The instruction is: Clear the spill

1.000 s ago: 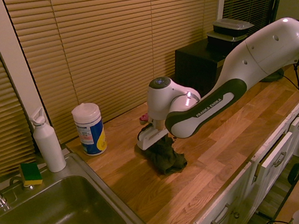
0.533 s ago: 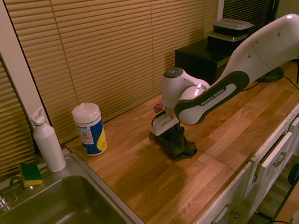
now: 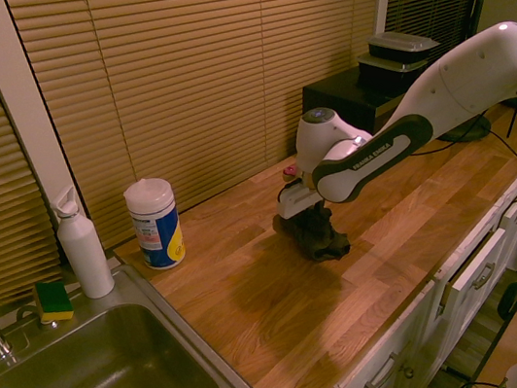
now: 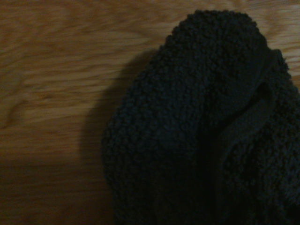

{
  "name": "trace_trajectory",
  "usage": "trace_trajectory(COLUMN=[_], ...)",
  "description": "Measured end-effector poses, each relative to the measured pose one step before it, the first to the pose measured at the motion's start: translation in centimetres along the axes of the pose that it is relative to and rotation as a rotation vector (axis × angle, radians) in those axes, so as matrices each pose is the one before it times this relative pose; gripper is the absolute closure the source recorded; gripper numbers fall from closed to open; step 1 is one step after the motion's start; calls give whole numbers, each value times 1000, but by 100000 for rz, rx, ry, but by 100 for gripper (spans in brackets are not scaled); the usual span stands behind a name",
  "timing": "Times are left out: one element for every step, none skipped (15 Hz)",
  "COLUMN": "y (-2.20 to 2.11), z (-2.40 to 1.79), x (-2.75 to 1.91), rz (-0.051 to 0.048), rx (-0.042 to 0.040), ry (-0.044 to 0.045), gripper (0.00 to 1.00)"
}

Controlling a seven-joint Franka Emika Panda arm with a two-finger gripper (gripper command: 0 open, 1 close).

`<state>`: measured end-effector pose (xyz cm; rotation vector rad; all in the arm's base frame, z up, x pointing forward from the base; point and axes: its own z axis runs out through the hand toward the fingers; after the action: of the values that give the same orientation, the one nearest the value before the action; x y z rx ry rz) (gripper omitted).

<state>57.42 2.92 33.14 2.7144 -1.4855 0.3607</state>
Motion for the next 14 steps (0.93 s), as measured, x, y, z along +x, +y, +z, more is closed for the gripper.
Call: trace_trajectory(y=[771,770,750,575,418,109,-5,-74,-115,-150,-267,-456,-603,-672], z=[191,163,126,99,61,3,-17,-52,-83,-135,-152,-216,-290,-294], x=[1101,1010,986,795,629,176,-20,-141,-239,-346,-613,-1008,-1377,-1516], rz=[1392,1449,1635,1138,621,-18,-665,-562,-819,-1228,-1586,-1574,-1515,-1350], rx=[-297,12,115,24,67,232,2,-41,-203,-460,-699,-562,-953,-651], ry=[412,302,-152,-488,-541,-585,-100,-60,82,144,-15,-345,-666,-387], gripper=[100,100,100,100,100,100,100,100,100,100,100,100,100,100])
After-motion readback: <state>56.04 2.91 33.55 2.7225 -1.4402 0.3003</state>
